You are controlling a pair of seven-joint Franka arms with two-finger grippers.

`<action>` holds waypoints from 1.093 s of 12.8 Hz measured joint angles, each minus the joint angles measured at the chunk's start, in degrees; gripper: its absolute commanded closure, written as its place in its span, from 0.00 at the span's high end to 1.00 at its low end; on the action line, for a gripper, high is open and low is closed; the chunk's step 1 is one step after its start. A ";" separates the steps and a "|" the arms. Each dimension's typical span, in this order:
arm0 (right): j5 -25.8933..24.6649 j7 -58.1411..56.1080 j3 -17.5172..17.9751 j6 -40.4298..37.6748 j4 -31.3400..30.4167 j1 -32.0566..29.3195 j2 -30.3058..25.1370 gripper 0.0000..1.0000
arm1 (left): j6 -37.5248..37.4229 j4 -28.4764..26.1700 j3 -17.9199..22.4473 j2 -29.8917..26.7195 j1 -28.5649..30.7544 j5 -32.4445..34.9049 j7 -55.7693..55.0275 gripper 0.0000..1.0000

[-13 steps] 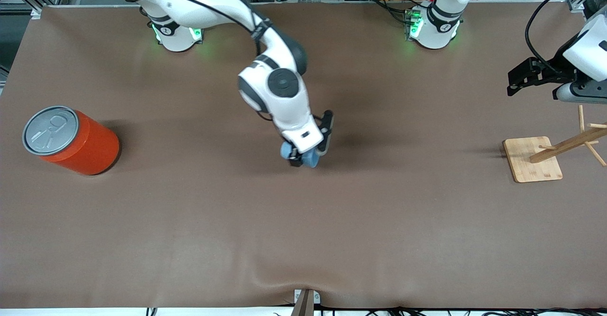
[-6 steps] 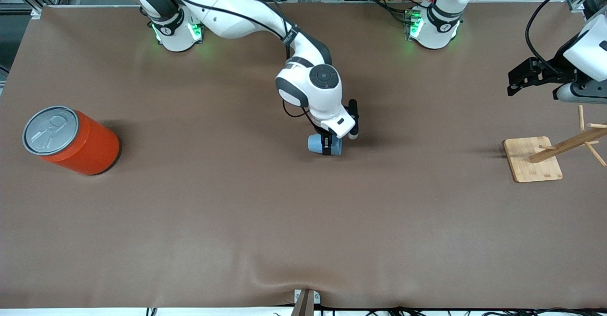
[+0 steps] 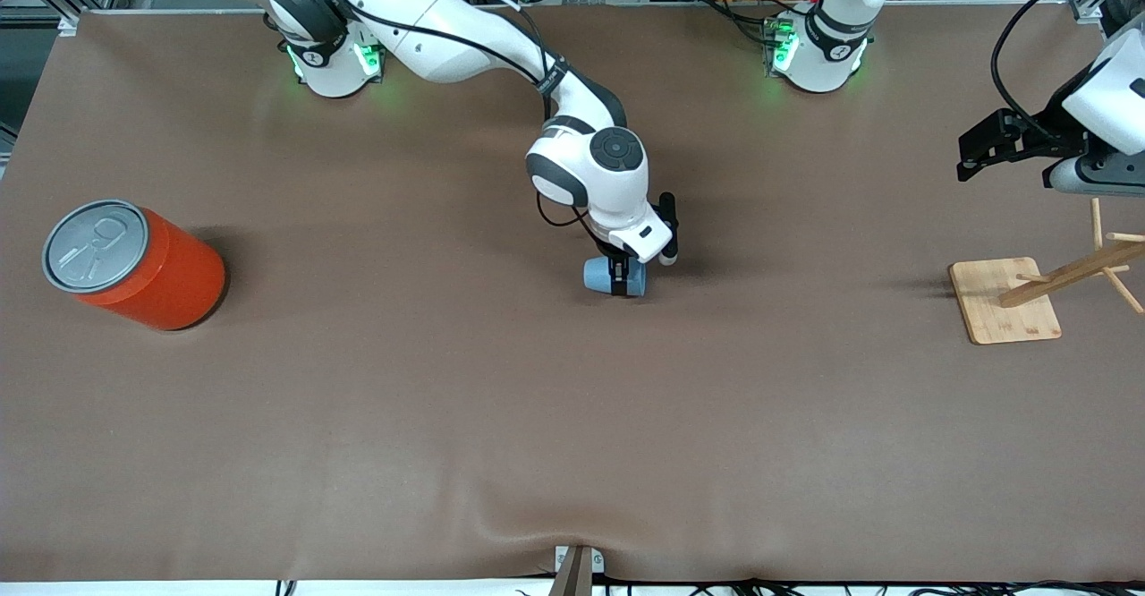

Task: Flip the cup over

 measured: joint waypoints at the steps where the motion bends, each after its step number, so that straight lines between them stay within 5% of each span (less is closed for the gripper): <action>1: -0.01 0.03 0.00 0.00 0.00 0.06 0.01 1.00 | -0.01 -0.05 0.09 0.14 0.10 0.00 0.00 1.00; 11: -0.04 0.59 -0.24 0.04 0.30 0.60 0.06 1.00 | -0.73 -0.66 0.31 7.68 5.15 -9.30 0.11 1.00; 14: -0.04 0.60 -0.48 -0.12 1.42 0.35 -0.23 1.00 | -0.68 -1.13 0.44 14.24 6.42 -14.75 -1.07 1.00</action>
